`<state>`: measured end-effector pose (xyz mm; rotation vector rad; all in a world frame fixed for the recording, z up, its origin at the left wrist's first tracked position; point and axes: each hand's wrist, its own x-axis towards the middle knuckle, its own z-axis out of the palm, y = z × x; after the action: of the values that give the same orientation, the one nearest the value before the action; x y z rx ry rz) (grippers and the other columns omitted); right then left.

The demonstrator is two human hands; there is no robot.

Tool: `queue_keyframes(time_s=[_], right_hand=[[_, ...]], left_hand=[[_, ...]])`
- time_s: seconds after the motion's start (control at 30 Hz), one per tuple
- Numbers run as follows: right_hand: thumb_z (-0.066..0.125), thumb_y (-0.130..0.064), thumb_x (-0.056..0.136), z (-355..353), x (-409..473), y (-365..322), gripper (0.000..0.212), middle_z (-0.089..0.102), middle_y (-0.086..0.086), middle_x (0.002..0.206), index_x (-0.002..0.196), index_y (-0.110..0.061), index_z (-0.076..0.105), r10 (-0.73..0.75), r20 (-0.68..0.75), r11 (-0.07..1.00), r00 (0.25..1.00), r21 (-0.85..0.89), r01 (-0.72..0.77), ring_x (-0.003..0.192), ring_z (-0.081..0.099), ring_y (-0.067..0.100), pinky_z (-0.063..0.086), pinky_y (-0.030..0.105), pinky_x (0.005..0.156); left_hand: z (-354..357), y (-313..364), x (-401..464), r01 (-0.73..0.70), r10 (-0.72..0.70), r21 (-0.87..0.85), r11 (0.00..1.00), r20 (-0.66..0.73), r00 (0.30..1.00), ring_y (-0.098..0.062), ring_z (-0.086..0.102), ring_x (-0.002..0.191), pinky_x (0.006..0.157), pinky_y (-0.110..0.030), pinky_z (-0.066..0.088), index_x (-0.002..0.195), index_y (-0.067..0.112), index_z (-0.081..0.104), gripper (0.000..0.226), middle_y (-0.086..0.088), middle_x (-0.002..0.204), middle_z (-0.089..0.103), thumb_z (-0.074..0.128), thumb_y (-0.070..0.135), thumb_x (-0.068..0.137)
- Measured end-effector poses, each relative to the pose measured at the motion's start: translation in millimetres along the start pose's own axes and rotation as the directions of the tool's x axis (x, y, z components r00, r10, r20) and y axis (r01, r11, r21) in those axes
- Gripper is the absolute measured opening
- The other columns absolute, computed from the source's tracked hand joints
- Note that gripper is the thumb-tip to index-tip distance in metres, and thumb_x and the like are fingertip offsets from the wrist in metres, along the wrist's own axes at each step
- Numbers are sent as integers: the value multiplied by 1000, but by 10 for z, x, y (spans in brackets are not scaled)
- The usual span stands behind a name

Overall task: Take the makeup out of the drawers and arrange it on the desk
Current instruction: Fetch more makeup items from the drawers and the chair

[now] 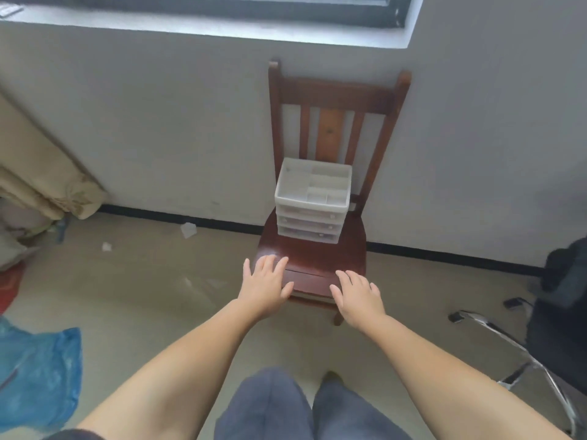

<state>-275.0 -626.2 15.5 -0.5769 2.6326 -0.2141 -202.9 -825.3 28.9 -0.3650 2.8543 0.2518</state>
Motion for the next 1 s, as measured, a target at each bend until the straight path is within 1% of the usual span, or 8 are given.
queue_keyframes(time_s=[0.2,0.33,0.43,0.53,0.63,0.73,0.83,1.0], right_hand=[[28,-42,101,-93,1036,-277,50,36,4,147,145,-20,29,50,99,970,994,231,-72,131,37,26,33,42,102],[36,-27,100,-53,1747,-422,43,41,7,144,141,-14,36,133,152,858,979,478,-191,129,42,26,36,36,102],[34,-14,99,5,2278,-508,41,42,7,144,140,-14,39,272,244,607,931,707,-363,129,43,22,33,24,99],[30,-9,98,79,2726,-579,44,44,5,141,141,-17,37,413,398,152,819,857,-493,124,45,22,39,38,106],[31,-3,97,177,3017,-579,44,50,4,129,137,-18,39,433,533,-290,727,846,-448,116,51,22,48,41,91],[29,2,94,230,3188,-576,37,60,6,108,121,-13,50,391,603,-607,696,737,-297,102,60,21,49,43,86],[28,5,93,258,3259,-578,33,62,7,93,102,-11,55,343,628,-714,699,658,-240,93,62,21,50,40,78],[26,8,91,353,3159,-574,31,57,9,90,106,-6,50,365,660,-691,657,665,-283,79,59,19,48,33,61]], left_hand=[[-113,-169,966,-26,26,-18,999,14,1000,-17,13,143,114,-52,3,149,23,15,61,-2,154,21,35,46,96],[-122,-352,1720,-127,129,-21,992,76,989,-16,8,145,115,-51,3,150,20,12,64,0,157,15,37,40,95],[-69,-520,2247,-226,223,20,974,96,970,-15,3,146,116,-47,0,151,18,7,65,1,159,8,38,29,95],[50,-685,2613,-290,278,63,955,155,948,-16,-4,146,116,-45,-4,151,16,-1,68,-1,159,-2,37,18,94],[179,-797,2786,-357,339,81,931,178,924,-17,-9,146,115,-42,-9,150,15,-7,74,-2,159,-9,36,8,90],[268,-830,2829,-389,383,38,921,109,917,-18,-5,146,116,-39,-8,150,13,-1,78,-3,159,0,38,1,84],[288,-829,2862,-398,397,2,917,62,916,-19,7,146,117,-40,-2,150,10,10,76,-5,157,16,41,-1,81],[281,-800,2894,-375,374,3,927,80,924,-20,7,145,116,-41,-1,150,10,8,79,-6,157,15,42,-3,81]])
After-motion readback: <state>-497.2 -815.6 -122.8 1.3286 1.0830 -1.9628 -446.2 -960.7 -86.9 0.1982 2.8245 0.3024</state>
